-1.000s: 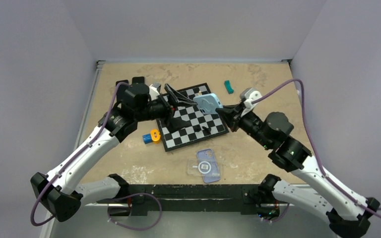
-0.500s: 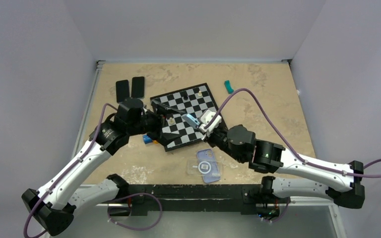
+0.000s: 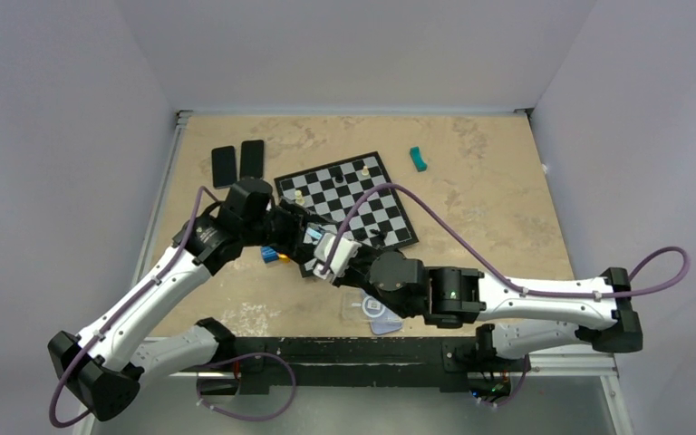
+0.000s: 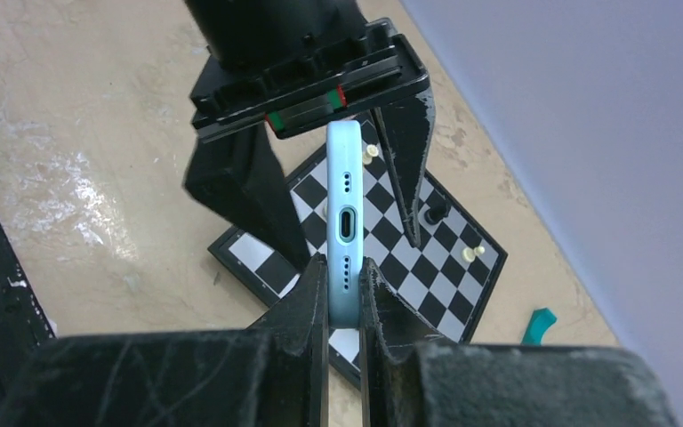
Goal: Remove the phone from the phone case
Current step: Pick up the phone at the center of the board, then adjust the phone.
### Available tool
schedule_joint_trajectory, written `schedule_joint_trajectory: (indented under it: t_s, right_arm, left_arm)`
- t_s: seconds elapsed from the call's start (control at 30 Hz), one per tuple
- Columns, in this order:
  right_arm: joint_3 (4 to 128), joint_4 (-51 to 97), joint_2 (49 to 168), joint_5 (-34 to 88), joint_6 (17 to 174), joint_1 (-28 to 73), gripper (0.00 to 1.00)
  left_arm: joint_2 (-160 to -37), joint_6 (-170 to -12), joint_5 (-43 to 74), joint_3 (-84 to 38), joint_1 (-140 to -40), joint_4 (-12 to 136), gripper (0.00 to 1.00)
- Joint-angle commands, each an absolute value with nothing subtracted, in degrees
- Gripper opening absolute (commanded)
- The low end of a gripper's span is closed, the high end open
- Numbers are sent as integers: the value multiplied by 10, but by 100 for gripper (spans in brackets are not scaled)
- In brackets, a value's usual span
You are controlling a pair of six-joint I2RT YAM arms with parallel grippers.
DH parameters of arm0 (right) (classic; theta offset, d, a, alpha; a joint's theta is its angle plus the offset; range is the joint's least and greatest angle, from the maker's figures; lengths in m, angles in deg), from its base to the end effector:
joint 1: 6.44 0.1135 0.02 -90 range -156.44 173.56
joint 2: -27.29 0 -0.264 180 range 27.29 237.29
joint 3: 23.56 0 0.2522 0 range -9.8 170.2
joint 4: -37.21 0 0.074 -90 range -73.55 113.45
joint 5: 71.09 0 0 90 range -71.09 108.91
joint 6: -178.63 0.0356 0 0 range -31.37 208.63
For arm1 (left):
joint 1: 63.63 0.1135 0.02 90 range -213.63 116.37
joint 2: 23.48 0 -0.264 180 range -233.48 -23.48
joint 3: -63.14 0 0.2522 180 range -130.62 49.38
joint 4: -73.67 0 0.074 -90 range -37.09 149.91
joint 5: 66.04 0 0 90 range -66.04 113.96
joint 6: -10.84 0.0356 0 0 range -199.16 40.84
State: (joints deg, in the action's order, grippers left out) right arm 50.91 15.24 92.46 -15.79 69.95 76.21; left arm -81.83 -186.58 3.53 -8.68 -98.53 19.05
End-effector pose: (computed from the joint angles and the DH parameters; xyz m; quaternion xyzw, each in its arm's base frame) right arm 0.0532 0.2541 0.3712 -0.4584 0.6165 0.1184 0.6291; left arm 0.1631 -0.1290 0.3263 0.4709 -0.7659 0.4373 0.0214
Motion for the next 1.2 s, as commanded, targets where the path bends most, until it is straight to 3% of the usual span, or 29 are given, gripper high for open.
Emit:
schedule_joint_trajectory:
  t_s: [0.0,0.17,0.2,0.23,0.33,0.37,0.47,0.67,0.83,1.03,1.1,1.17]
  right_arm:
    - [554,214,948,-219,655,788,0]
    - [560,197,965,-228,665,799,0]
    - [560,191,967,-231,674,799,0]
    - [560,186,968,-234,684,799,8]
    - [554,150,963,-215,728,799,56]
    - [548,135,958,-206,748,799,68]
    - [522,109,934,-186,799,799,86]
    - [466,84,838,-135,967,734,94]
    - [445,102,781,205,1100,450,96]
    - [496,122,829,441,1168,295,94]
    - [464,215,837,582,1233,237,88]
    - [437,314,844,648,1282,209,86]
  left_arm:
    - [-787,-1826,35,-72,-986,246,46]
    - [-792,-1764,20,-55,-986,322,3]
    - [-797,-1748,16,-56,-986,338,0]
    - [-801,-1730,13,-58,-985,356,0]
    - [-808,-1635,26,-66,-986,417,0]
    - [-809,-1591,37,-70,-985,430,0]
    - [-804,-1440,66,-80,-981,472,0]
    - [-779,-1208,77,-86,-981,510,0]
    - [-779,-1150,-67,-75,-981,563,0]
    - [-774,-1197,-192,-24,-982,680,0]
    - [-771,-1219,-201,-6,-982,718,0]
    - [-774,-1240,-207,8,-982,758,0]
